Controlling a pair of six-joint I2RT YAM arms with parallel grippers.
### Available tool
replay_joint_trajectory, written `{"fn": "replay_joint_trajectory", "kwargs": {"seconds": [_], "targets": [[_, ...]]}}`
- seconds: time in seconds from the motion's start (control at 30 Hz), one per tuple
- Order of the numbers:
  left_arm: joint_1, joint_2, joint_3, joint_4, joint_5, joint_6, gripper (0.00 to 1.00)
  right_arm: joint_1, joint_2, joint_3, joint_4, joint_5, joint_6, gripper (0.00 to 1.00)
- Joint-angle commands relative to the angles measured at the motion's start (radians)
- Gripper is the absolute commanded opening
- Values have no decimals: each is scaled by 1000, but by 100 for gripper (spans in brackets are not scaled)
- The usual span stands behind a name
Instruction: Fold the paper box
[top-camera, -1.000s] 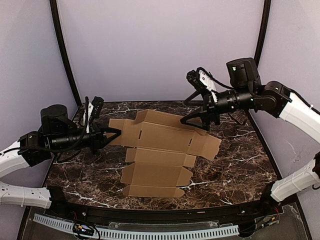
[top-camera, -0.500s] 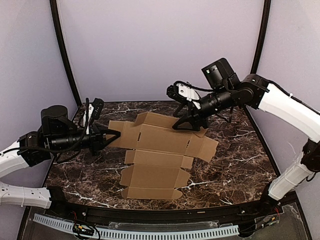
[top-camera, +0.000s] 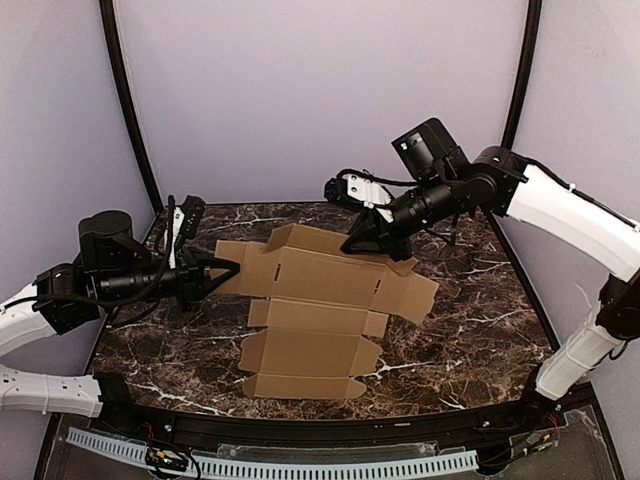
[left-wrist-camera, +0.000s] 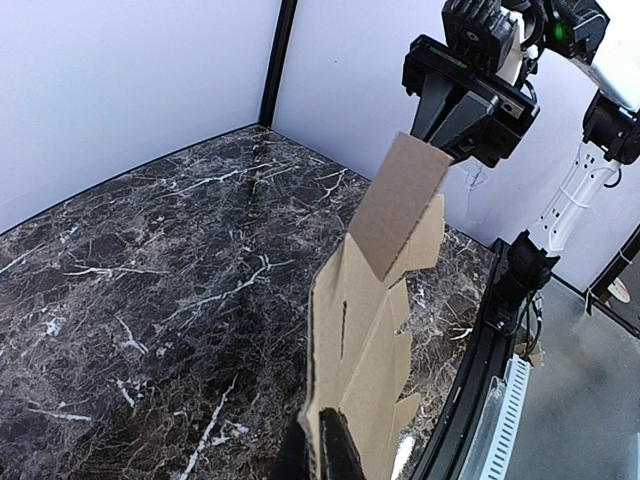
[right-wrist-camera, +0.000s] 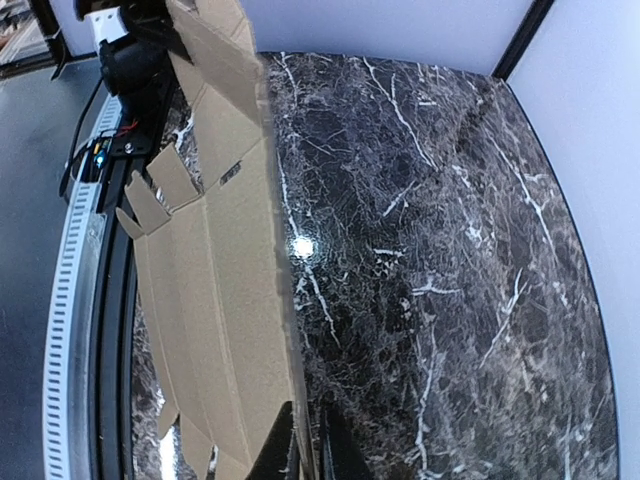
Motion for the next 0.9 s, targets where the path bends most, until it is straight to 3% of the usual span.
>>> {"fn": "replay_joint_trajectory", "kwargs": {"seconds": [0.0, 0.13, 0.2, 0.23, 0.4, 0.53, 0.7, 0.87], "targets": [[2, -8, -21, -7, -22, -22, 1, 23, 3, 16, 5, 28, -3, 0], [1, 0, -21, -28, -66, -44, 6, 37, -2, -23, 41, 91, -2, 0], [2, 6, -22, -42, -96, -58, 17, 44, 0, -47, 64, 142, 2, 0], [1, 7, -21, -53, -112, -65, 30, 48, 2, -64, 76, 171, 3, 0], [1, 12, -6, -92, -196, -115, 67, 66, 18, -122, 116, 290, -9, 0], [1, 25, 13, -84, -187, -144, 74, 84, 36, -155, 159, 340, -12, 0], [1, 107, 65, -85, -186, -175, 74, 112, 85, -184, 221, 445, -17, 0], [2, 191, 95, -26, -190, -241, 59, 146, 105, -255, 342, 541, -33, 0]]}}
